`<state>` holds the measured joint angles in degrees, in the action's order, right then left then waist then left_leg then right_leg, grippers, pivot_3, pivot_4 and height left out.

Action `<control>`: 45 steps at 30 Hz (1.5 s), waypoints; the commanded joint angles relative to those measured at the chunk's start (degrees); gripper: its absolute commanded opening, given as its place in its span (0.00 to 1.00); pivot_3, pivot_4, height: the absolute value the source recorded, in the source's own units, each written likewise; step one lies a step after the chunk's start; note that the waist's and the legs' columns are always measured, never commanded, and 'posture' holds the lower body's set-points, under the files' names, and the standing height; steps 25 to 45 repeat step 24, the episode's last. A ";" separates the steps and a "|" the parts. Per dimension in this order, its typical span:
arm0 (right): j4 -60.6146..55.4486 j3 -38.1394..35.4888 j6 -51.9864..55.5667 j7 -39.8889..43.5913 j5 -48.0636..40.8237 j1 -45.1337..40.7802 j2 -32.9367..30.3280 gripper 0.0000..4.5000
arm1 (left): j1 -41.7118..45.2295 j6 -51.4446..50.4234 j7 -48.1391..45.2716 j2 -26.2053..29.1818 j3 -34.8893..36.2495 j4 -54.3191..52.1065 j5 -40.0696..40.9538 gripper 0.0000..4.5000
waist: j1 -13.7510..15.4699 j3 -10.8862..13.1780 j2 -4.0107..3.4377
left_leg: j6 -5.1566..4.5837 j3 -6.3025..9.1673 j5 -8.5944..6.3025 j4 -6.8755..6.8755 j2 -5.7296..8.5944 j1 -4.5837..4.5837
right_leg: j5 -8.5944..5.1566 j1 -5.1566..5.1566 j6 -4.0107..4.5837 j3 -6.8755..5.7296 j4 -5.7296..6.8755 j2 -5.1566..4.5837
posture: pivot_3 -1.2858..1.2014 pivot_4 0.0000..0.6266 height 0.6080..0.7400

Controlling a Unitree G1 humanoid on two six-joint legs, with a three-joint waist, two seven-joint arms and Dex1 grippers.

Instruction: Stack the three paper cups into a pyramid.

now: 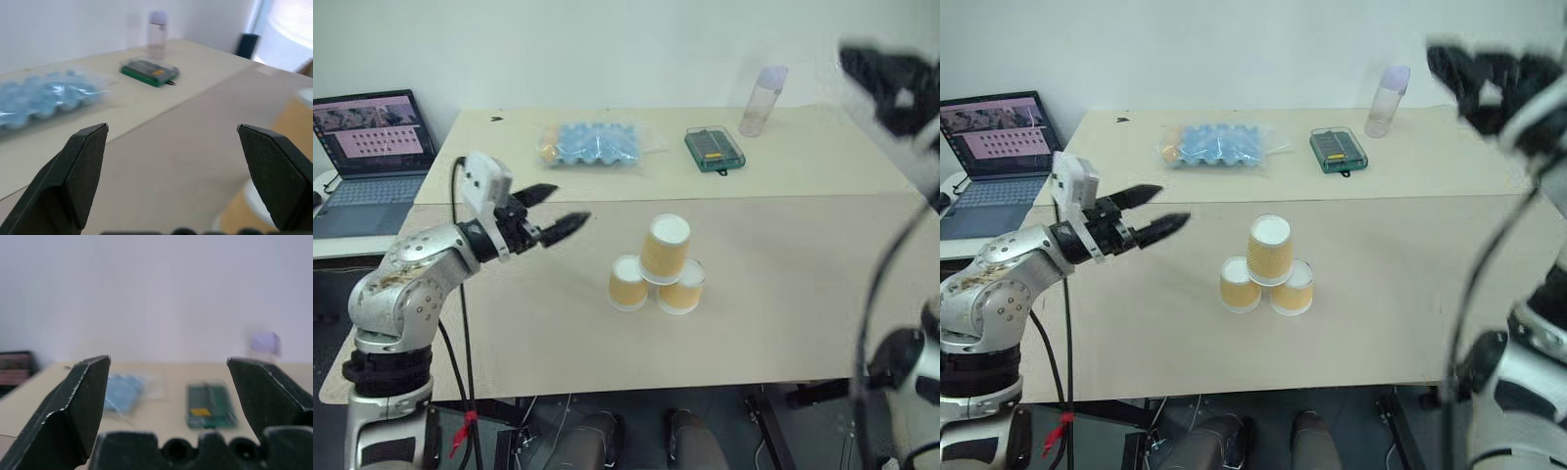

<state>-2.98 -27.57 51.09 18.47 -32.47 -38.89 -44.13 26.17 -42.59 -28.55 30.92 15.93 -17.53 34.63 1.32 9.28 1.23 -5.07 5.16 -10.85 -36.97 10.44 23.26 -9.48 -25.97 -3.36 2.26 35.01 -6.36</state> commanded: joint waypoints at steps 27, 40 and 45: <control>17.19 5.52 -35.35 -6.02 18.68 18.29 13.78 0.99 | -6.15 37.86 23.21 -9.79 14.39 32.29 -15.43 1.00 | -0.66 -0.03 -0.09 | -0.56 -0.68 -0.40 0.02 -0.39 -0.48 | 0.22 0.30 0.08 0.10 -0.12 0.40 | 0.52 0.24 1.00; 17.19 5.52 -35.35 -6.02 18.68 18.29 13.78 0.99 | -6.15 37.86 23.21 -9.79 14.39 32.29 -15.43 1.00 | -0.66 -0.03 -0.09 | -0.56 -0.68 -0.40 0.02 -0.39 -0.48 | 0.22 0.30 0.08 0.10 -0.12 0.40 | 0.52 0.24 1.00; 17.19 5.52 -35.35 -6.02 18.68 18.29 13.78 0.99 | -6.15 37.86 23.21 -9.79 14.39 32.29 -15.43 1.00 | -0.66 -0.03 -0.09 | -0.56 -0.68 -0.40 0.02 -0.39 -0.48 | 0.22 0.30 0.08 0.10 -0.12 0.40 | 0.52 0.24 1.00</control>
